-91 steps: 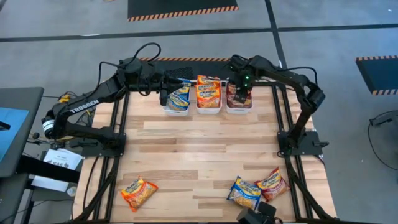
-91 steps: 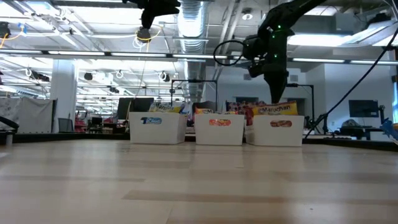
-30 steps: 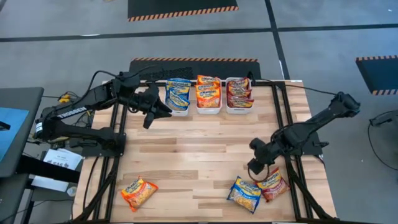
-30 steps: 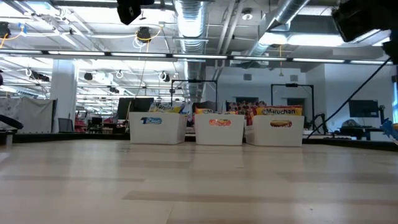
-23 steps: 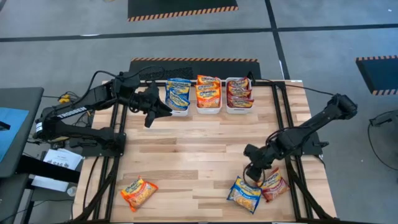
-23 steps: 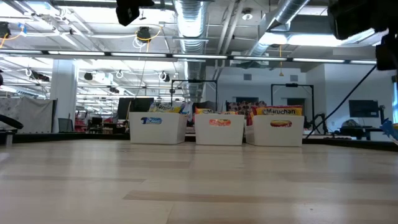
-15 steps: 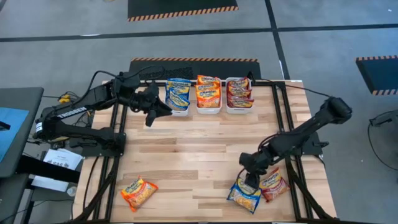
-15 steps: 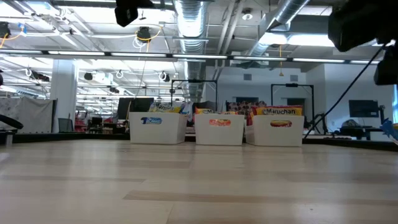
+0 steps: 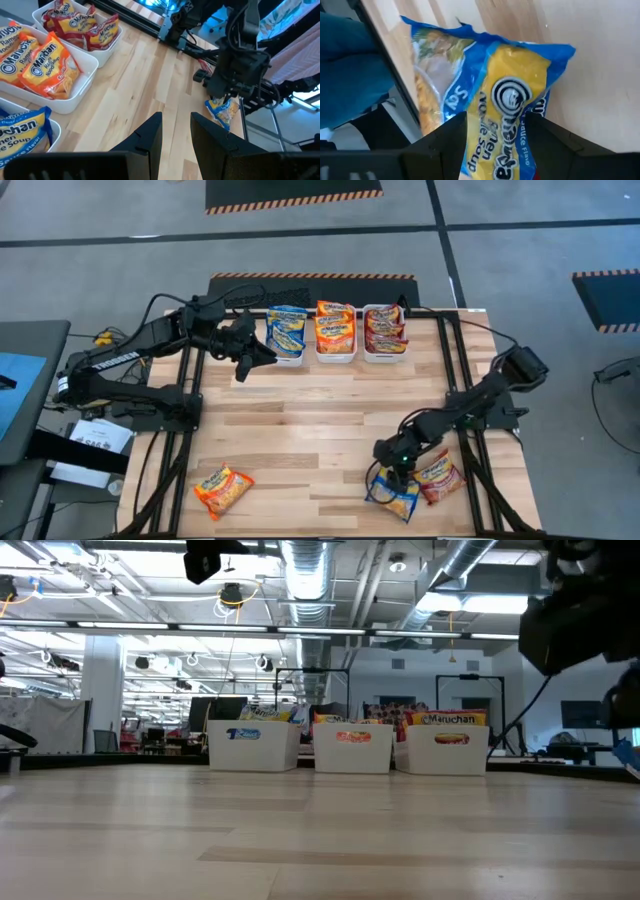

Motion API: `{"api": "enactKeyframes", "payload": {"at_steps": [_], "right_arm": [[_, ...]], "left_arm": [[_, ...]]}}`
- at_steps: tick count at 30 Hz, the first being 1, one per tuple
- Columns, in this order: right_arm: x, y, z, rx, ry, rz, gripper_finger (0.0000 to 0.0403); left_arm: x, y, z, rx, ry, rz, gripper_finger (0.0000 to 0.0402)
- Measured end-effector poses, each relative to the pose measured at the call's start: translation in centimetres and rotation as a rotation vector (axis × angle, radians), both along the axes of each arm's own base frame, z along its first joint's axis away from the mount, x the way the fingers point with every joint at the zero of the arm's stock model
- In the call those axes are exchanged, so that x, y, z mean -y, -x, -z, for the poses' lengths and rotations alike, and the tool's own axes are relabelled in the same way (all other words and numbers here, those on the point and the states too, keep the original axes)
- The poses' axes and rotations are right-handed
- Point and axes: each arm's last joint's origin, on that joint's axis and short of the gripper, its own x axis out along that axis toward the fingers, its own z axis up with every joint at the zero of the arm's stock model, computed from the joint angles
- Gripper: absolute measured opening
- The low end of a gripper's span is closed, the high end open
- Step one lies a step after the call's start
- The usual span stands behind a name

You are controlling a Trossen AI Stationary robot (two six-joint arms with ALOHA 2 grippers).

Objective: Sort Maruchan noodles
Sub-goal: Put the blue noodle pack into the left white bin

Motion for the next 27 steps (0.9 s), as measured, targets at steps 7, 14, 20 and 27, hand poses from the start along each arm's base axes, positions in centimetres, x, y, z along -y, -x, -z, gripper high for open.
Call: {"api": "enactKeyframes", "payload": {"at_steps": [7, 14, 20, 27], "right_arm": [[-0.3, -0.4, 1.7, -0.062, 0.007, -0.001, 0.0194], [-0.4, -0.7, 2.5, -0.111, -0.003, 0.052, 0.0074], [-0.5, -1.1, 2.5, -0.085, -0.024, 0.075, 0.0012], [0.0, -1.6, 0.1, -0.025, 0.031, 0.133, 0.0005]], "left_arm": [[0.0, 0.0, 0.0, 0.0, 0.0, 0.0, 0.0087], [0.0, 0.0, 0.0, -0.003, -0.021, 0.01, 0.0087], [0.0, 0.0, 0.0, -0.004, -0.02, 0.01, 0.0087], [0.0, 0.1, 0.2, -0.019, -0.008, 0.007, 0.0087]]}}
